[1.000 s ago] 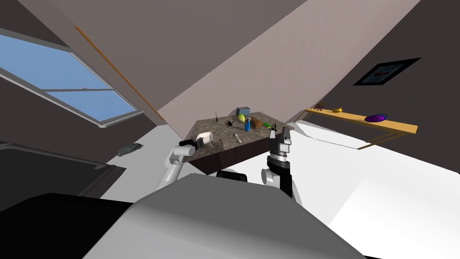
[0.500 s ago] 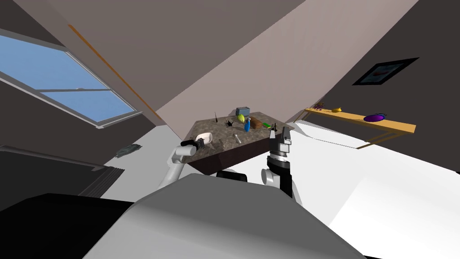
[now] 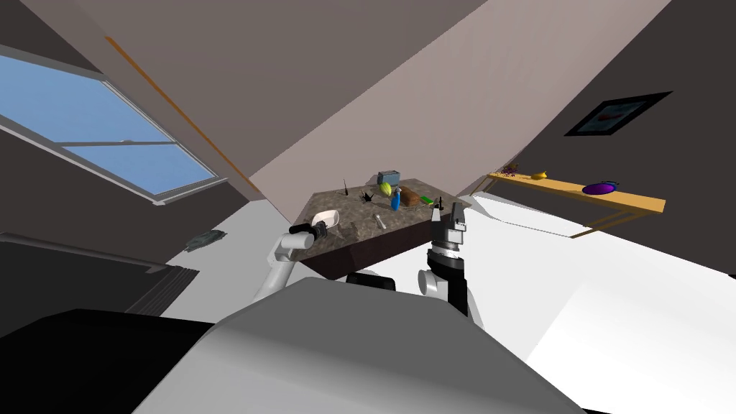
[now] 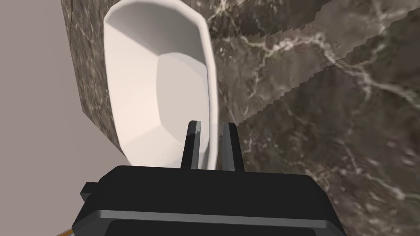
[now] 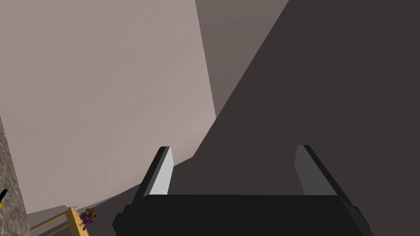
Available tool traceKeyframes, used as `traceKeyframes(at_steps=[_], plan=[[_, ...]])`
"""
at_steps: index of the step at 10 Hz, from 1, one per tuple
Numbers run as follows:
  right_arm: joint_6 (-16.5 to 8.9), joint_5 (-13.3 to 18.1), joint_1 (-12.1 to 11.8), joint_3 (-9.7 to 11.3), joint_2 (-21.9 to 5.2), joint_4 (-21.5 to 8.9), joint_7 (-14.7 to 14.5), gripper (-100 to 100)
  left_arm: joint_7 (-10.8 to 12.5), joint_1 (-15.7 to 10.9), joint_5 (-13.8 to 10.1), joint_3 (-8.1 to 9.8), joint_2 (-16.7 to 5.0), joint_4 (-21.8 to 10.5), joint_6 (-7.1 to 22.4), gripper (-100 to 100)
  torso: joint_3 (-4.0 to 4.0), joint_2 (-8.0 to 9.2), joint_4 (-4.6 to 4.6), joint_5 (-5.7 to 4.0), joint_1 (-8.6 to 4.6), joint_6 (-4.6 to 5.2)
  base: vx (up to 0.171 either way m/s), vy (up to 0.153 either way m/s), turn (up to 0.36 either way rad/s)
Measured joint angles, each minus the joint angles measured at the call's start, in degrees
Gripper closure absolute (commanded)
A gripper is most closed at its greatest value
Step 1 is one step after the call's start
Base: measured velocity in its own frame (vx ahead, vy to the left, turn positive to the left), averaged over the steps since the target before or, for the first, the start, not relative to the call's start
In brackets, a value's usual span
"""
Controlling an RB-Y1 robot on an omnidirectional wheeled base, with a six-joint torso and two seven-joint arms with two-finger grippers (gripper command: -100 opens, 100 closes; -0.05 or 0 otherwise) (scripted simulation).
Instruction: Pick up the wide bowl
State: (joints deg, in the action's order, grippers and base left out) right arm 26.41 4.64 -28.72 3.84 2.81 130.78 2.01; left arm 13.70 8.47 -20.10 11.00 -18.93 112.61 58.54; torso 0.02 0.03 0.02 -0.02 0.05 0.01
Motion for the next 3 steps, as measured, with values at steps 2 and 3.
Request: traceKeyframes(at_steps=[2, 3], plan=[[0.0, 0.0, 0.0, 0.0, 0.0, 0.0, 0.0, 0, 0.4, 0.6, -0.4, 0.2, -0.3, 2.2, 1.5, 100, 0.12, 0.2, 0.05, -0.03, -0.06, -0.03, -0.029, -0.005, 0.019], [0.0, 0.0, 0.0, 0.0, 0.0, 0.0, 0.0, 0, 0.4, 0.6, -0.4, 0.23, -0.3, 2.3, 1.7, 0, 0.1, 0.15, 0.05, -0.03, -0.04, -0.01, 0.0, 0.0, 0.0]])
